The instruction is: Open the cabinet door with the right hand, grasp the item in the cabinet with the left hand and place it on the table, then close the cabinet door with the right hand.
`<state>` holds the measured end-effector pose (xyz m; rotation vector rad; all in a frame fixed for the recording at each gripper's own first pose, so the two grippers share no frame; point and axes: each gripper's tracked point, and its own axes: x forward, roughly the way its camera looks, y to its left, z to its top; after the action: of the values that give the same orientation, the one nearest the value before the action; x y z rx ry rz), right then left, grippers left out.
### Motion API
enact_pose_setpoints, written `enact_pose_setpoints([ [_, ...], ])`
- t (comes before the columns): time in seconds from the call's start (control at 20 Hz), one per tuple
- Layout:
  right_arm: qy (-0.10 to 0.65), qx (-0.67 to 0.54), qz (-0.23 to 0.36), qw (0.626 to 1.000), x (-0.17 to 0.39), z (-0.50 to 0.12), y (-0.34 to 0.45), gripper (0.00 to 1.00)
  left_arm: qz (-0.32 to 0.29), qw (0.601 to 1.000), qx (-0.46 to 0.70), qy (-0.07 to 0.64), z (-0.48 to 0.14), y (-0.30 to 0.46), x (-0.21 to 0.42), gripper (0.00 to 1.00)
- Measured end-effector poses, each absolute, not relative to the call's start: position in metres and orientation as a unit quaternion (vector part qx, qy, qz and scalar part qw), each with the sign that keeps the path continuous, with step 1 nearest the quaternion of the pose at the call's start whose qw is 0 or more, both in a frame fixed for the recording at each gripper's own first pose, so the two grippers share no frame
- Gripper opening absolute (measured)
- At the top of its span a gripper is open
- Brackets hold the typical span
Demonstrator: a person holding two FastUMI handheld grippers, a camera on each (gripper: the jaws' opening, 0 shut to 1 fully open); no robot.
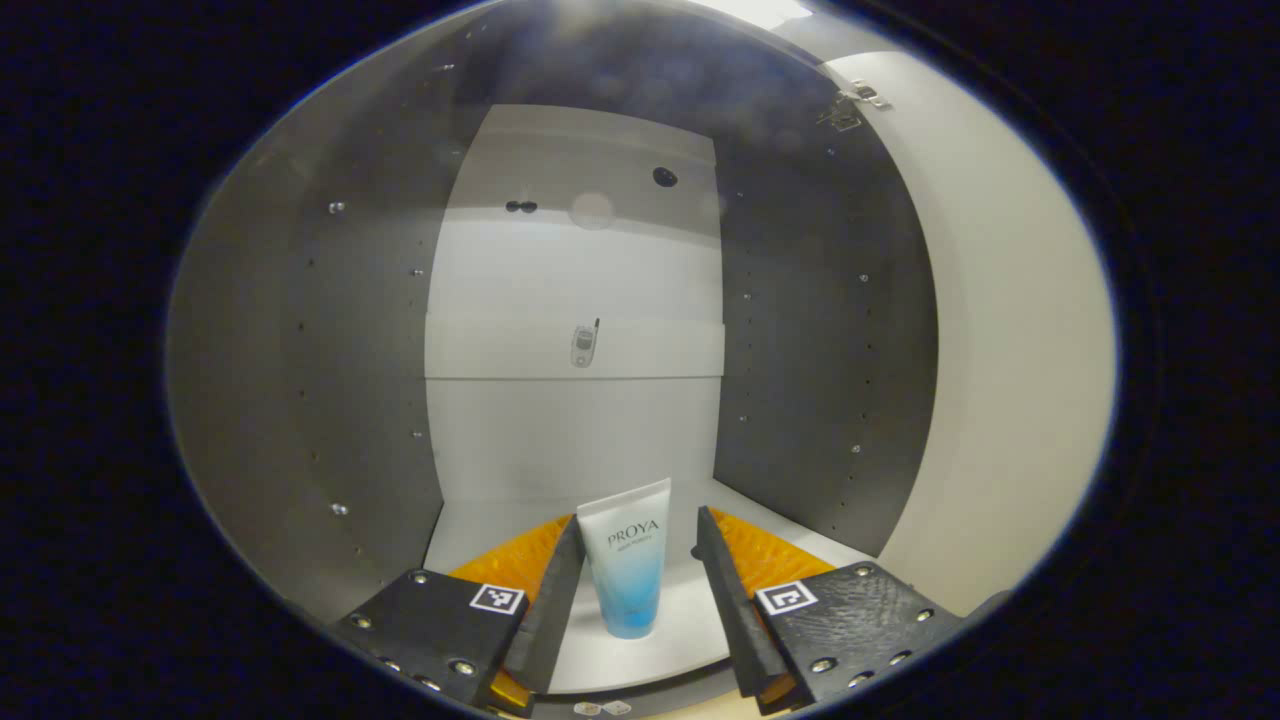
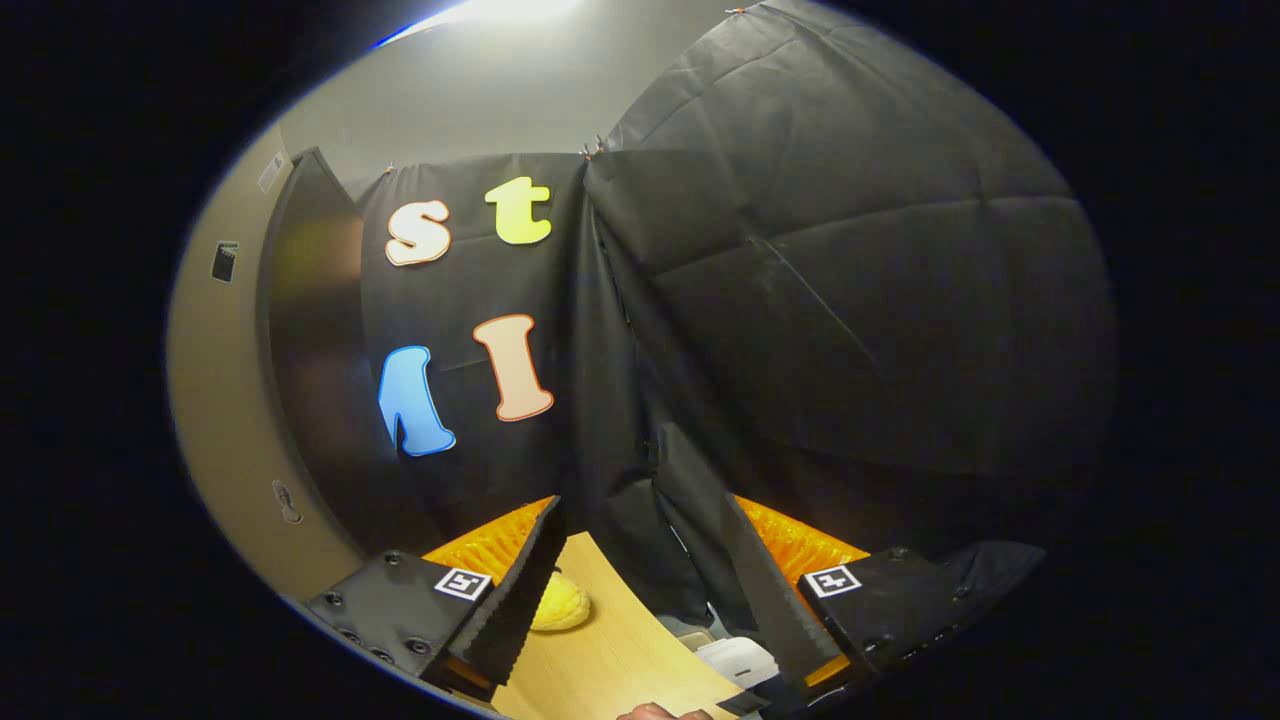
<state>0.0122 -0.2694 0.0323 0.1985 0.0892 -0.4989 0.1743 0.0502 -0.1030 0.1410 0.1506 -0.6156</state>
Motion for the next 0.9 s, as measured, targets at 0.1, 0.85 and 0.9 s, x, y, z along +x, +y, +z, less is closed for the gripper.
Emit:
enact_pose_setpoints([
  [0.1, 0.045, 0.107, -0.237, 0.964, 0.018, 0.032, -0.268, 0.98, -0.307, 0.946, 0.066, 0.083, -0.108, 0.049, 0.177, 0.63],
  [0.85, 0.071, 0.113, -0.235, 0.963, 0.029, 0.018, -0.27, 0.98, -0.347, 0.926, 0.088, 0.119, -0.126, 0.03, 0.167, 0.24],
  [0.9, 0.072, 0.112, -0.236, 0.963, 0.029, 0.018, -0.269, 0.98, -0.352, 0.923, 0.094, 0.122, -0.127, 0.031, 0.164, 0.25],
])
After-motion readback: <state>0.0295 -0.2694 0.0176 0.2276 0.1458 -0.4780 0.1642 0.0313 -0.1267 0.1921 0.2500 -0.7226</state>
